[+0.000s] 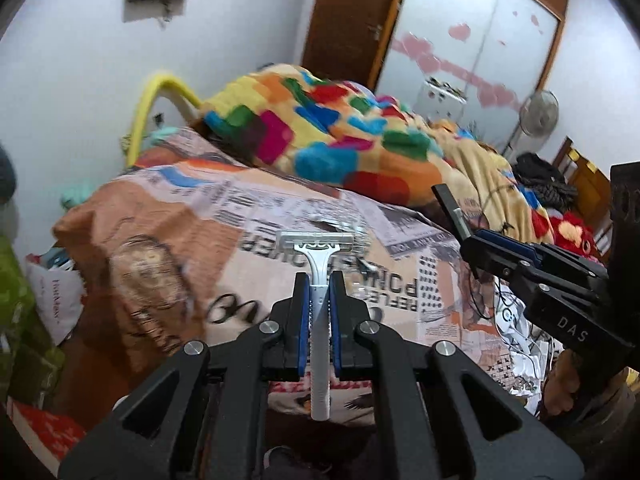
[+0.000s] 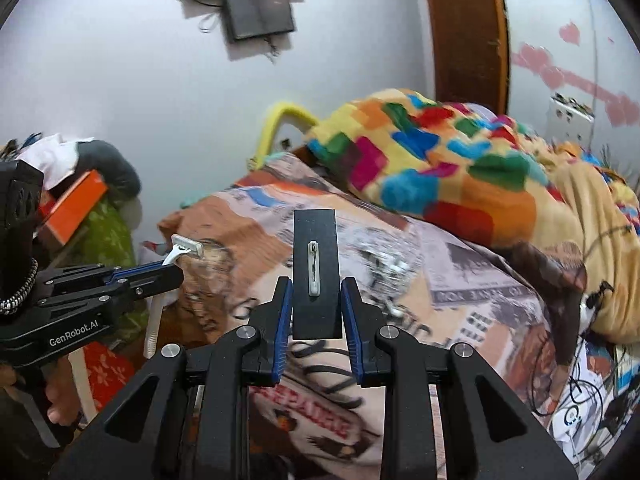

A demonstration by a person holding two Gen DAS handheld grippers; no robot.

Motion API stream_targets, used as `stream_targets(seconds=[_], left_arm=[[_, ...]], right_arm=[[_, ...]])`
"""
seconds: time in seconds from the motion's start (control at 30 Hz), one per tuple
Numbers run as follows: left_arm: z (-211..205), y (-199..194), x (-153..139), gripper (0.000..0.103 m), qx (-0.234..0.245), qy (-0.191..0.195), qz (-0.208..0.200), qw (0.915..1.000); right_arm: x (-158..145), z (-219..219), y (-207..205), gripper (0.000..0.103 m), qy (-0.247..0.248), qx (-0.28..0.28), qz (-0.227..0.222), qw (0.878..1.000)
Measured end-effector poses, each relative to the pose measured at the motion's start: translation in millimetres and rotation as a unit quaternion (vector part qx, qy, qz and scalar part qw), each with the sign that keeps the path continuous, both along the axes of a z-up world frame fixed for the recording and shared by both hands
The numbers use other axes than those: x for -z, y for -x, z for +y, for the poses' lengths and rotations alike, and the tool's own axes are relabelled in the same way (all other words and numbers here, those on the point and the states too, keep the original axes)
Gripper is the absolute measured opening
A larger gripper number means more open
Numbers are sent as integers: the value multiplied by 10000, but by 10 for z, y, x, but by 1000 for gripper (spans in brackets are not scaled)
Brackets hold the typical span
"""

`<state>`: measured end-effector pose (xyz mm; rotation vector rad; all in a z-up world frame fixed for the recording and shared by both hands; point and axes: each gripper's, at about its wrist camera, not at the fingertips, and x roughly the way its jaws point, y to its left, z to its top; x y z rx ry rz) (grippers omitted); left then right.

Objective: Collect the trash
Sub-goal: 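Carry the razor and black comb with both grippers over the white bin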

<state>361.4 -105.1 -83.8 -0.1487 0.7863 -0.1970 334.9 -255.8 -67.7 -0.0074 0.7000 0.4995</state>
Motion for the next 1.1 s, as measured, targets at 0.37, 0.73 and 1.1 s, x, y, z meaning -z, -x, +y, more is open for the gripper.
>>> stream_targets(seconds=[0.37, 0.73, 1.1], left_arm=[[1119, 777, -156, 8, -1008, 24, -248, 9946], [2120, 1581, -48, 8, -1979, -30, -266, 9799], [2989, 2106, 461, 8, -2859, 204, 193, 9578]], right_arm=[[-81, 910, 383, 23, -22, -824, -102, 9965], [42, 1963, 785, 23, 102, -1858, 0, 9825], [439, 2891, 1142, 23, 316, -2728, 489, 9603]])
